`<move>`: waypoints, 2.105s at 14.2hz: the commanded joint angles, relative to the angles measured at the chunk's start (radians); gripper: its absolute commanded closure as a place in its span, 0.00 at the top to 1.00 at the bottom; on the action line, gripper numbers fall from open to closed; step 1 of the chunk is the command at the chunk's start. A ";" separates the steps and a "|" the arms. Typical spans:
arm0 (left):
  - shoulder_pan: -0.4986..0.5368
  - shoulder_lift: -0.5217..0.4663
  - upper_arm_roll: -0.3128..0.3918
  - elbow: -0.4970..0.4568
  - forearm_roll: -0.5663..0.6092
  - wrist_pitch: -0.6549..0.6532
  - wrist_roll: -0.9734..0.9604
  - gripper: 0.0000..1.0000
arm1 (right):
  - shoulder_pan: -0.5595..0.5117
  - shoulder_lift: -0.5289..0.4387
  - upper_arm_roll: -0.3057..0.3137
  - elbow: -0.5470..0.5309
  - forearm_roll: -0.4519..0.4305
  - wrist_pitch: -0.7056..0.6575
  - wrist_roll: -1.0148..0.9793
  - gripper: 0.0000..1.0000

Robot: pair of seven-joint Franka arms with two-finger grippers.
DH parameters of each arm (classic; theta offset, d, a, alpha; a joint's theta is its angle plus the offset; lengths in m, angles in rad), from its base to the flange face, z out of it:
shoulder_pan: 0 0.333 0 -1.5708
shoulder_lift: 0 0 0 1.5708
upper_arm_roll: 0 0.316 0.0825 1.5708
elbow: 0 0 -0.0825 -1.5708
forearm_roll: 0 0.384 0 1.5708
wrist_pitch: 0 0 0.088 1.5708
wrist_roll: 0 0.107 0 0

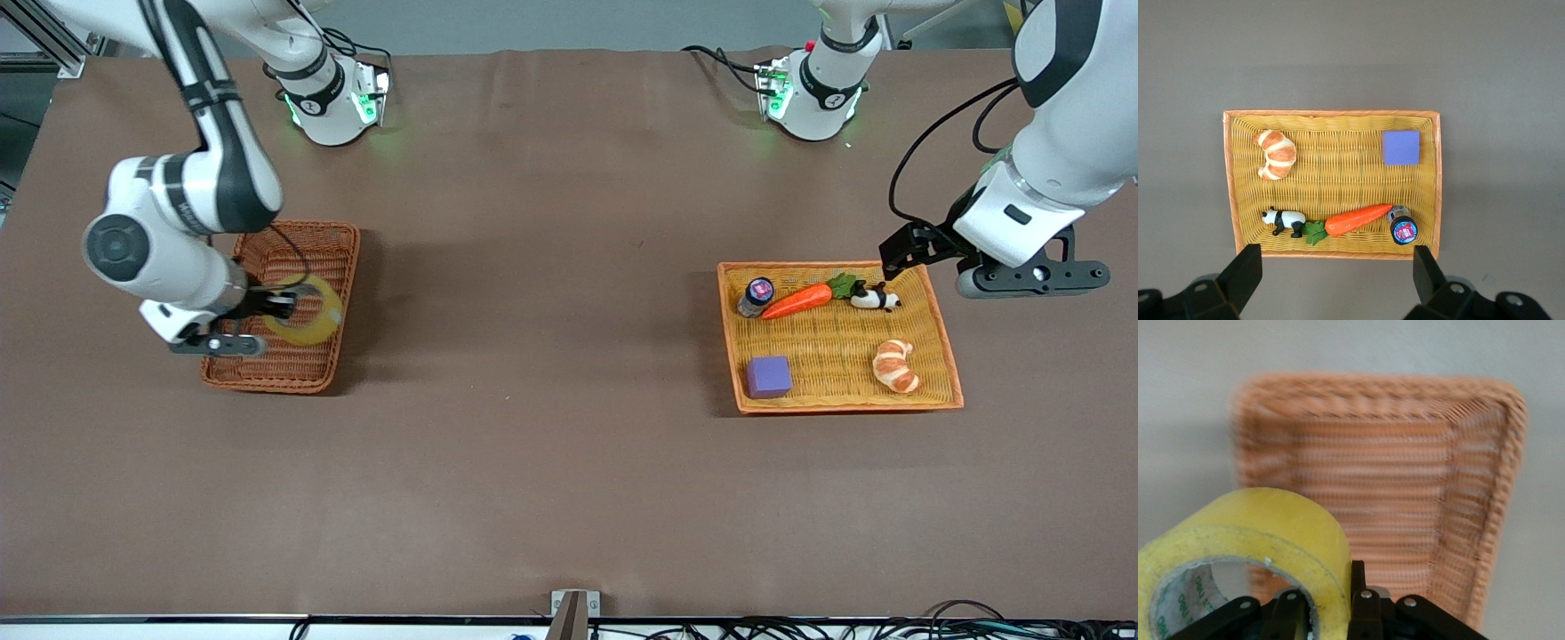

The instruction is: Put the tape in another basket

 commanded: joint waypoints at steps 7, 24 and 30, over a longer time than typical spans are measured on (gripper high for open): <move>0.026 0.011 -0.001 0.033 0.017 -0.012 0.015 1.00 | -0.016 0.029 -0.051 -0.140 -0.029 0.146 -0.041 0.04; 0.026 0.017 -0.002 0.036 0.015 -0.017 0.012 1.00 | -0.076 0.002 -0.027 0.178 0.066 0.005 -0.094 1.00; 0.023 0.003 -0.013 0.030 0.004 -0.081 0.032 1.00 | -0.171 -0.017 0.102 0.520 0.064 -0.344 -0.094 1.00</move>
